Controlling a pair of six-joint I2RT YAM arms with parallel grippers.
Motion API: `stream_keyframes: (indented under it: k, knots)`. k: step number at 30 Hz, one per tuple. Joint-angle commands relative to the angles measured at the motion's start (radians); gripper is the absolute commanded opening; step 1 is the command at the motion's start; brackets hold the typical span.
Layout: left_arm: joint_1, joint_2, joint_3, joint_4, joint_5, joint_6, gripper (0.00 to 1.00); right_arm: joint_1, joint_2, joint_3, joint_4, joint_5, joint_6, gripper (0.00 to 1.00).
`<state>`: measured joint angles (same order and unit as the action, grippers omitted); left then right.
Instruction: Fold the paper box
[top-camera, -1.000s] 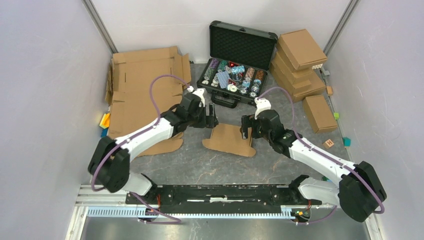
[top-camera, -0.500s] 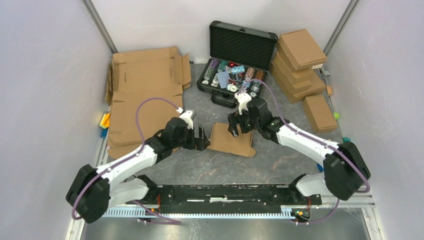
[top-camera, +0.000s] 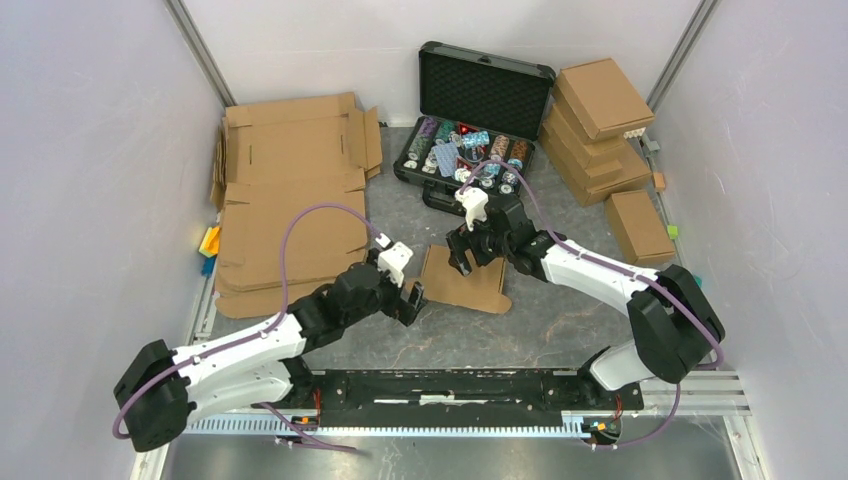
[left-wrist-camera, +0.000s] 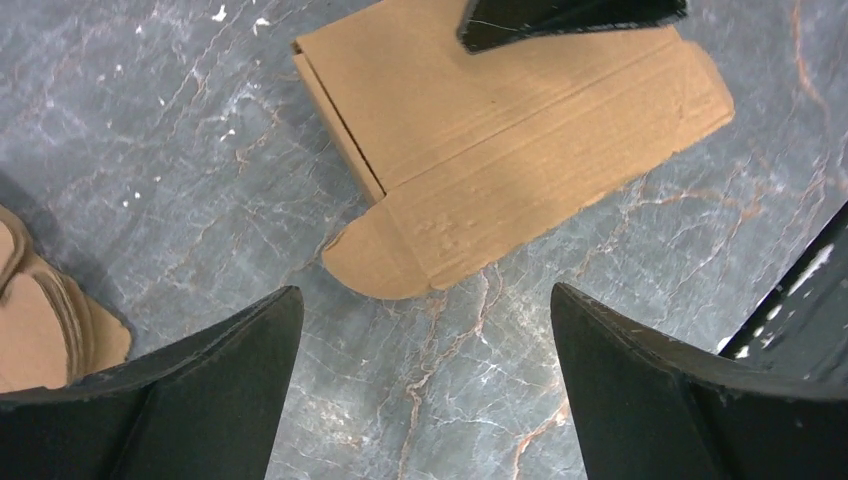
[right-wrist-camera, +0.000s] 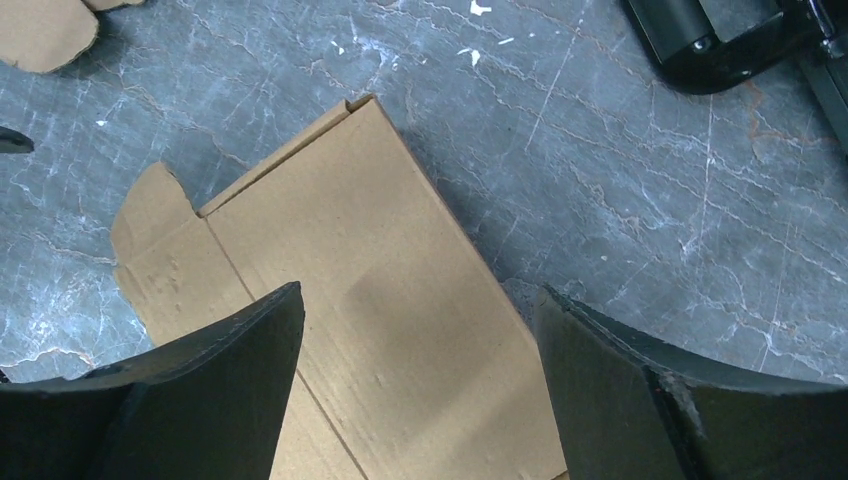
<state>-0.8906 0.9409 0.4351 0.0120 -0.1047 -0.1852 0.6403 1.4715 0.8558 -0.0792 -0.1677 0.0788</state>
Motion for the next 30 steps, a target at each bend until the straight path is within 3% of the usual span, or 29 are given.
stream_keyframes:
  k: [1,4,6,8,12,16,25,30]
  knots:
    - [-0.052,0.030,0.065,0.013,-0.073,0.213,1.00,0.001,-0.001,0.028,0.046,-0.021,-0.047,0.89]
    - [-0.095,0.084,0.159,-0.107,-0.116,0.311,0.94,-0.001,-0.021,0.019,0.049,-0.002,-0.053,0.90]
    - [-0.136,0.122,0.211,-0.194,-0.106,0.449,0.87,-0.003,-0.030,0.010,0.057,0.007,-0.050,0.90]
    - [-0.179,0.172,0.238,-0.248,-0.140,0.573,0.86,-0.006,-0.030,0.006,0.059,0.005,-0.048,0.90]
    - [-0.197,0.196,0.197,-0.185,-0.172,0.662,0.87,-0.013,-0.012,0.012,0.062,-0.031,-0.042,0.88]
    - [-0.196,0.187,0.158,-0.113,-0.121,0.698,0.88,-0.021,0.014,0.026,0.058,-0.084,-0.046,0.88]
    - [-0.219,0.302,0.195,-0.056,-0.153,0.759,0.85,-0.038,0.041,0.039,0.040,-0.103,-0.056,0.88]
    - [-0.219,0.381,0.225,-0.015,-0.153,0.766,0.80,-0.059,0.068,0.048,0.034,-0.138,-0.050,0.83]
